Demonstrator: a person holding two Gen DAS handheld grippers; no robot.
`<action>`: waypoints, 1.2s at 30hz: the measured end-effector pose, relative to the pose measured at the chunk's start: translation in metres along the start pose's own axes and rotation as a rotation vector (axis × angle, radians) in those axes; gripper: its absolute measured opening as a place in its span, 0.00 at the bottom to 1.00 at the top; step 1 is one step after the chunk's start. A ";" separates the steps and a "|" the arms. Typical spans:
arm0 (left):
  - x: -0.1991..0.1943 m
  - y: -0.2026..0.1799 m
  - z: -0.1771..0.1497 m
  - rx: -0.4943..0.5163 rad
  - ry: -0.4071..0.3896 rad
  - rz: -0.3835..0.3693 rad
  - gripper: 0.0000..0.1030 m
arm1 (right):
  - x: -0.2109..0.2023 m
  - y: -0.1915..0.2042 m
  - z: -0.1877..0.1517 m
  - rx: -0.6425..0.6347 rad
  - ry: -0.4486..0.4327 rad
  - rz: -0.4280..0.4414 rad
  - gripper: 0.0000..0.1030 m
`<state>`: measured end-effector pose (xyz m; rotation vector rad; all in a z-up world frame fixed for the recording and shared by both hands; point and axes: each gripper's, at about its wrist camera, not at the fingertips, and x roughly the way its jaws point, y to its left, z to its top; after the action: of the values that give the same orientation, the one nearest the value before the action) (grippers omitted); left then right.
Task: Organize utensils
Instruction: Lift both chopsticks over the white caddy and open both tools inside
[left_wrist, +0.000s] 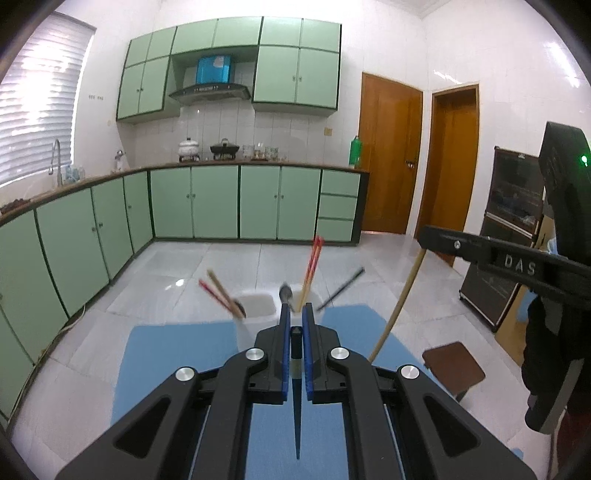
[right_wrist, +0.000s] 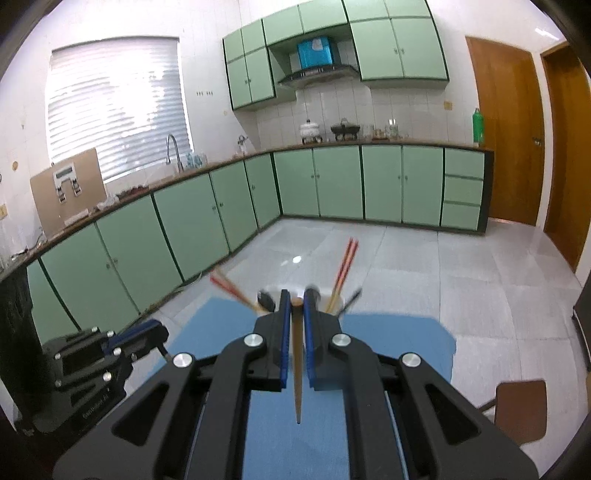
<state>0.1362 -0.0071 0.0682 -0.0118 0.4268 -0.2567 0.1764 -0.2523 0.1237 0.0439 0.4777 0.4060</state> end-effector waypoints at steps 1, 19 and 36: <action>0.001 0.001 0.007 0.004 -0.014 0.001 0.06 | 0.001 0.000 0.009 -0.008 -0.015 -0.003 0.06; 0.079 0.028 0.122 -0.013 -0.217 0.035 0.06 | 0.089 -0.028 0.095 -0.037 -0.110 -0.082 0.06; 0.166 0.055 0.060 -0.026 0.002 0.043 0.07 | 0.157 -0.031 0.032 -0.048 0.064 -0.074 0.08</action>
<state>0.3196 0.0022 0.0514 -0.0278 0.4314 -0.2087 0.3289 -0.2177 0.0791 -0.0329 0.5314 0.3473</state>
